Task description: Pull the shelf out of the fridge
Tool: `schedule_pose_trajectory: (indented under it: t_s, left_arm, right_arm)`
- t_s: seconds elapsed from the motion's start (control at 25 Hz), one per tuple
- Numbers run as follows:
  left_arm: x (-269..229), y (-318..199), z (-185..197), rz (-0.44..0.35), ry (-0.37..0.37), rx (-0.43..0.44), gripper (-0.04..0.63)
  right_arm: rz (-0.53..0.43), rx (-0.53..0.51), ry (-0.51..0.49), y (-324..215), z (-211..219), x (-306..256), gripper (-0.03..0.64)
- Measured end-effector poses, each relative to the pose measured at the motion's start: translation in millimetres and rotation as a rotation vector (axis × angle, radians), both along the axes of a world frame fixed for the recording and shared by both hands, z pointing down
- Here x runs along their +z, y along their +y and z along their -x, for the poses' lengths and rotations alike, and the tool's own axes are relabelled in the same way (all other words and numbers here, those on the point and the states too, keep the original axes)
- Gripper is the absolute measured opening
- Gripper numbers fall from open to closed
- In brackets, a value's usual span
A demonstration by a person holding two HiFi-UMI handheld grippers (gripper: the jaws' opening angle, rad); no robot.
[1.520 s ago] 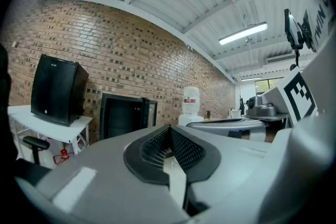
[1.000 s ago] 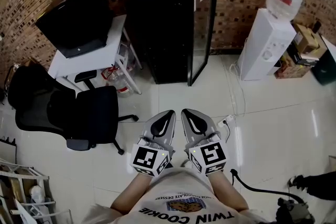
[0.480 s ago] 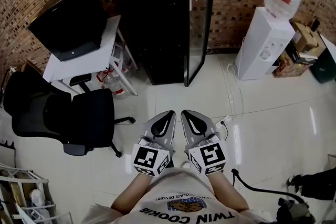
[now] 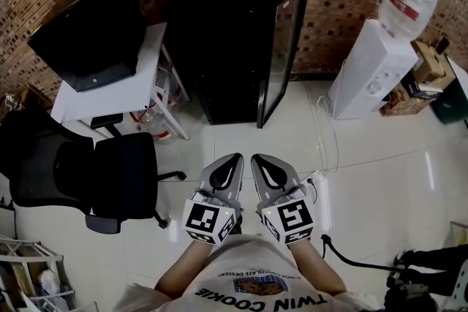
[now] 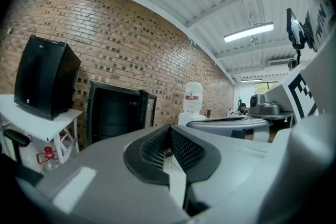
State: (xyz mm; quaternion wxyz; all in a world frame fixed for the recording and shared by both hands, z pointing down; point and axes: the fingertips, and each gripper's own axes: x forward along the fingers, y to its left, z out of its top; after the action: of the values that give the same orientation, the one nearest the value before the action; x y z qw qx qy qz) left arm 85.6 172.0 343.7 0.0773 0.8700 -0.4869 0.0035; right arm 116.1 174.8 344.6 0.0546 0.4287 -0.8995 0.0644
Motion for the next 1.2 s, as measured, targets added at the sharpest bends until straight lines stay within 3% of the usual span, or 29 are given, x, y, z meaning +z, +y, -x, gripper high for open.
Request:
schedule_pose_trajectory:
  t_s: [0.52,1.2]
  left_arm:
    - [1,-90,52,0.026,0.073,0.036,0.0]
    - [5,-157,110,0.031,0.107,0.057,0.0]
  right_arm:
    - [0.007,0.037,0.059,-82,52,-4,0.005]
    - [-0.002,0.056,0.112,-148,112,-7,0.005]
